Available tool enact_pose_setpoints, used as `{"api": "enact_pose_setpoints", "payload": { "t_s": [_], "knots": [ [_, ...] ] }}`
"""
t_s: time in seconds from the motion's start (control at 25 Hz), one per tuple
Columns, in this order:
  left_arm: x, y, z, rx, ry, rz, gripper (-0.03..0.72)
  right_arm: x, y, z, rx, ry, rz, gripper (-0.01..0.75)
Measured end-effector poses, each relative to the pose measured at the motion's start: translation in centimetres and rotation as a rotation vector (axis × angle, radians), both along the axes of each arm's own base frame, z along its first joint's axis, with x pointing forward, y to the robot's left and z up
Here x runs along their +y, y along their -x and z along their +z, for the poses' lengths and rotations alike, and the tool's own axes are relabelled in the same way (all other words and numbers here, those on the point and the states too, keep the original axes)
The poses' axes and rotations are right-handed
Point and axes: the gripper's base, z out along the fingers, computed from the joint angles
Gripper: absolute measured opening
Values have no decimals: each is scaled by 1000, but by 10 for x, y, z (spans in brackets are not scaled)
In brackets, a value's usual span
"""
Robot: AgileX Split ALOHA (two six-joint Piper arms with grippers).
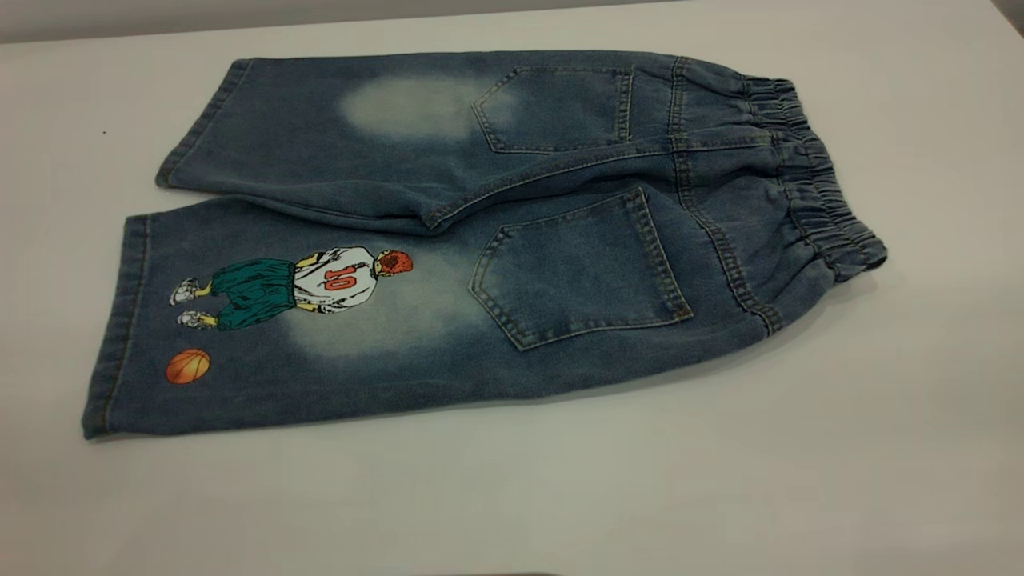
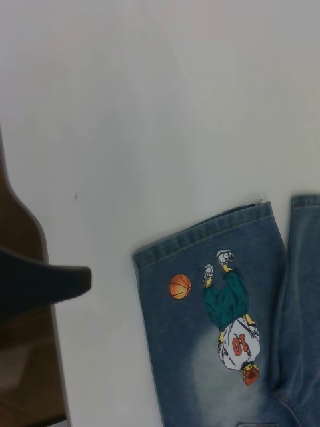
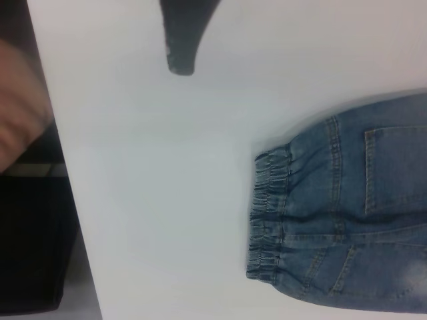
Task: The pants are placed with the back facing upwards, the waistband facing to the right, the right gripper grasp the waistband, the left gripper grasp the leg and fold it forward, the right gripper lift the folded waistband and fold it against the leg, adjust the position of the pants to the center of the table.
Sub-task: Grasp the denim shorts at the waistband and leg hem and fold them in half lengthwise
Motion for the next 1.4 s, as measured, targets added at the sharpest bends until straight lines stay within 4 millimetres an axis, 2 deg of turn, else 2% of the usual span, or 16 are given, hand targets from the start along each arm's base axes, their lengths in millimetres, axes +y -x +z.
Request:
{"api": "enact_pose_setpoints", "payload": {
  "t_s": [1.08,1.28,1.4],
  "knots": [
    [0,0,0,0,0,0,472,0,0,0,0,-4,3,570],
    [0,0,0,1,7,4,472,4,-1,1,-8,-74,4,568],
    [1,-7,7,11,25,35,472,7,-4,12,-4,-144,4,558]
  ]
}}
